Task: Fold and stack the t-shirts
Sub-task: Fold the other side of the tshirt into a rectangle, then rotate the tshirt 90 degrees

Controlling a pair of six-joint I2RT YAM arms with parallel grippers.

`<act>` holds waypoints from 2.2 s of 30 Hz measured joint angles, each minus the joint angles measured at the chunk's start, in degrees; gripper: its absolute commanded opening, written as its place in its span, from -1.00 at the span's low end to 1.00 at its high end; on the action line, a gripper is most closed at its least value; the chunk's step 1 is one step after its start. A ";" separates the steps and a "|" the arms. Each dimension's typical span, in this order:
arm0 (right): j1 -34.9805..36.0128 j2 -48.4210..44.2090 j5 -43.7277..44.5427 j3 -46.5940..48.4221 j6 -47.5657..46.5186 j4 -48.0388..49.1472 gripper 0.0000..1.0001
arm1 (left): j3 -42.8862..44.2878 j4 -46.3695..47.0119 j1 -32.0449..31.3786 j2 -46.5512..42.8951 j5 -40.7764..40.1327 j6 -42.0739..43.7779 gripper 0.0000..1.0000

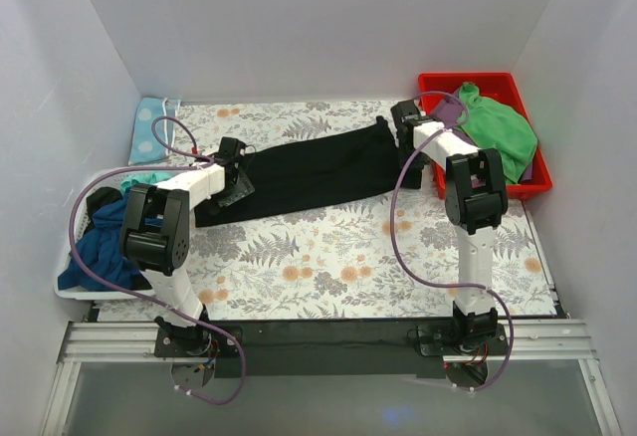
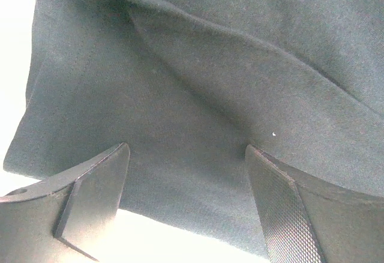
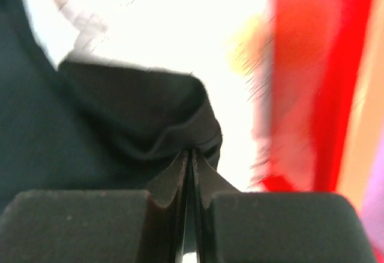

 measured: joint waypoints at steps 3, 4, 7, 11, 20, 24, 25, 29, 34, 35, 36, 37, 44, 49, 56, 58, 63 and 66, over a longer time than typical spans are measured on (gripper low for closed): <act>-0.76 2.49 3.17 3.43 -0.57 -0.57 -0.81 | -0.09 0.11 -0.02 -0.07 -0.13 0.04 0.55; -0.98 2.69 3.52 3.80 -0.61 -0.68 -0.81 | -0.09 0.11 -0.04 -0.09 -0.13 0.09 0.54; -1.77 2.75 4.55 4.79 -0.74 -1.68 -0.81 | 0.09 0.17 -0.04 -0.13 -0.15 0.57 0.55; -2.23 2.43 4.09 5.99 -1.07 -1.97 -0.78 | 1.03 -0.79 -0.04 0.00 -0.09 1.64 0.54; 1.57 -3.52 -1.46 8.13 -1.66 -2.73 -0.68 | 10.08 -5.03 -0.59 0.20 0.81 5.27 0.55; 4.15 -2.95 -5.68 10.12 -1.55 -2.60 -0.66 | 14.43 -4.68 -1.29 0.20 2.01 6.29 0.55; 4.57 -2.34 -6.62 10.56 -1.42 -2.60 -0.66 | 14.73 -4.46 -1.51 0.20 2.36 6.47 0.55; 5.18 3.39 -9.88 14.47 -0.76 -2.56 -0.66 | 14.82 -4.87 -2.01 0.20 3.82 6.97 0.55; 4.72 11.02 -10.84 19.65 -0.39 -3.02 -0.64 | 13.62 -4.87 -2.27 -0.28 4.96 7.50 0.55; 4.70 11.37 -10.97 20.63 -0.39 -2.78 -0.64 | 13.25 -4.92 -2.27 -0.46 5.09 7.56 0.55; 4.66 11.87 -10.97 21.42 -0.39 -2.73 -0.63 | 12.98 -5.03 -2.27 -0.57 5.29 7.58 0.55; 4.66 12.46 -10.97 22.08 -0.42 -2.73 -0.63 | 12.92 -5.25 -2.27 -0.61 5.44 7.61 0.55; 4.55 19.08 -10.78 32.41 -1.55 -3.54 -0.49 | 12.41 -5.51 -2.27 -1.84 6.99 8.24 0.55; 4.00 22.60 -12.24 36.94 -2.38 2.05 -0.29 | 10.08 -5.40 -2.27 -4.17 9.14 8.70 0.56; 3.04 22.34 -14.69 34.29 -5.42 13.81 -0.08 | 9.01 -4.59 -2.27 -6.67 12.09 10.16 0.56; 2.84 21.66 -15.39 34.10 -6.49 17.11 0.05 | 9.01 -4.31 -2.27 -6.73 12.09 10.54 0.56; 2.97 12.96 -18.56 29.11 -7.74 23.23 0.26 | 9.01 -3.69 -2.27 -6.73 10.54 9.97 0.57; 4.24 5.07 -20.59 26.71 -7.85 25.59 0.26 | 9.88 -5.09 -2.25 -6.60 8.13 7.93 0.58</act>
